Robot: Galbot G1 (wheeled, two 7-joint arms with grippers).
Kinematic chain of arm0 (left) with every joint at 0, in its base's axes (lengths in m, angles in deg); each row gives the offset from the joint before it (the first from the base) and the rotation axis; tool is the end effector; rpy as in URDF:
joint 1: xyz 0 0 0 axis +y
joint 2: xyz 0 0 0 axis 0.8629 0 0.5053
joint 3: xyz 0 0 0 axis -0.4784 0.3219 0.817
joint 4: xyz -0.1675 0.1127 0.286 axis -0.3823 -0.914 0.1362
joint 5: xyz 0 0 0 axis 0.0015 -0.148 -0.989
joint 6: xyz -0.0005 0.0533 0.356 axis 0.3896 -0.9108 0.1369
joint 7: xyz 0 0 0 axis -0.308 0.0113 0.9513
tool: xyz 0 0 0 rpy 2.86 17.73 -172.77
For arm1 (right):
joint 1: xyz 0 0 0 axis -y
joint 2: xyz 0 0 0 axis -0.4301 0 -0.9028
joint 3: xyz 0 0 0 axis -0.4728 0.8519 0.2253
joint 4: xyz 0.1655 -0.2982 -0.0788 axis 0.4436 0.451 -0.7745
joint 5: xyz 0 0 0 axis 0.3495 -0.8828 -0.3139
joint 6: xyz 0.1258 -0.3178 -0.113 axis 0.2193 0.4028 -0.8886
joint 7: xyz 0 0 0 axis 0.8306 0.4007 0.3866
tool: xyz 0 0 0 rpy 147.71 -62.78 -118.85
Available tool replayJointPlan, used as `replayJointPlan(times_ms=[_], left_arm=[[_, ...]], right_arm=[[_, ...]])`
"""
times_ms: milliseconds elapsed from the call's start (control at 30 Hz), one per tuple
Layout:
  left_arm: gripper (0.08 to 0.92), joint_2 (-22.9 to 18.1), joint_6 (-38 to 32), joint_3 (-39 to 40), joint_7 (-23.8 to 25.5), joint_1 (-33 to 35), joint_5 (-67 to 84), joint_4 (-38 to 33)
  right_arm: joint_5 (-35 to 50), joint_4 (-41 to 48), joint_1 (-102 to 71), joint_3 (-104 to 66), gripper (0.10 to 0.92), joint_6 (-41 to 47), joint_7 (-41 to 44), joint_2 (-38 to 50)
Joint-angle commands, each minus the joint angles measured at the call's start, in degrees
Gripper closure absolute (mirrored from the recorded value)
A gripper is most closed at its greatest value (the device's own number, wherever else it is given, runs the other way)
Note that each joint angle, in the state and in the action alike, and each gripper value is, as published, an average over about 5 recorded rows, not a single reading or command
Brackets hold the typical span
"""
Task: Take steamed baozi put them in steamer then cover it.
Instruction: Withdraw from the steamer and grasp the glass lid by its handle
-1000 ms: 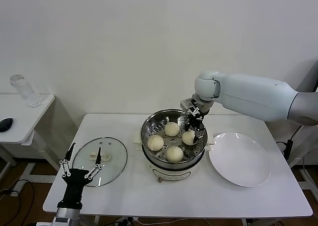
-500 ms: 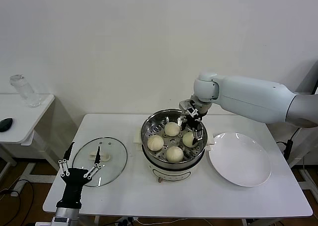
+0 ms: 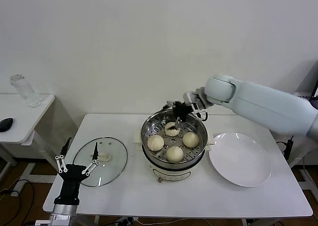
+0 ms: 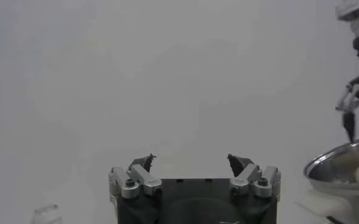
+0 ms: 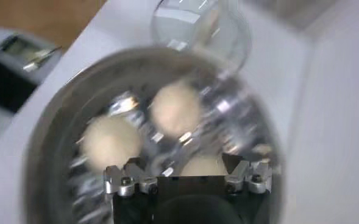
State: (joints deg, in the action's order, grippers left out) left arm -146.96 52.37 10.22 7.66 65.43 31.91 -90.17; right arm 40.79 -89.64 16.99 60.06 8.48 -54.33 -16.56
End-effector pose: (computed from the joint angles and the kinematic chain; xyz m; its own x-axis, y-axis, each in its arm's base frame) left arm 0.1637 0.0657 -0.3003 -0.9552 0.0481 -0.2919 -0.0845 0.9012 0.4251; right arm 0.5344 -0.0075 -0.0836 -0.3703 -0.7269 0.5784 -0.7705 -0.1074 -0.6283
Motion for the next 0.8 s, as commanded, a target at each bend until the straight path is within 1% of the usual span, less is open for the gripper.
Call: replayJointPlan(times_ms=[33, 167, 300, 433, 533, 600, 800], left_arm=[[0.177, -0.2, 3.0, 0.4, -5.1, -1.0, -12.3, -0.5], [0.177, -0.2, 4.5, 0.6, -7.0, -1.9, -19.7, 0.4], [0.177, 0.0, 5.2, -0.1, -6.9, -2.5, -25.1, 1.4], [0.177, 0.7, 3.9, -2.0, -4.6, -2.6, -30.6, 3.1], [0.177, 1.0, 1.4, -3.8, -3.8, -3.0, -38.7, 6.7], [0.177, 1.3, 1.1, -4.7, -3.8, -2.9, -43.8, 9.0], [0.177, 3.2, 6.5, -6.1, -1.2, -0.6, -53.1, 12.7]], right_arm=[[-4.8, -5.6, -32.4, -32.6, 0.203, -17.4, -52.8, 9.0], [-7.3, -6.6, -50.8, -51.3, 0.203, -20.0, -56.5, 6.9], [-7.7, -5.9, -64.0, -65.5, 0.203, -22.3, -57.1, 2.1], [-8.7, -4.4, -73.0, -74.0, 0.203, -24.0, -56.9, -2.0], [-9.6, -4.0, -78.6, -79.1, 0.203, -24.7, -56.1, -5.1], [-9.9, -3.9, -81.6, -81.7, 0.203, -24.7, -55.6, -6.9], [-11.2, -4.5, -88.2, -87.1, 0.203, -24.4, -54.5, -11.3]])
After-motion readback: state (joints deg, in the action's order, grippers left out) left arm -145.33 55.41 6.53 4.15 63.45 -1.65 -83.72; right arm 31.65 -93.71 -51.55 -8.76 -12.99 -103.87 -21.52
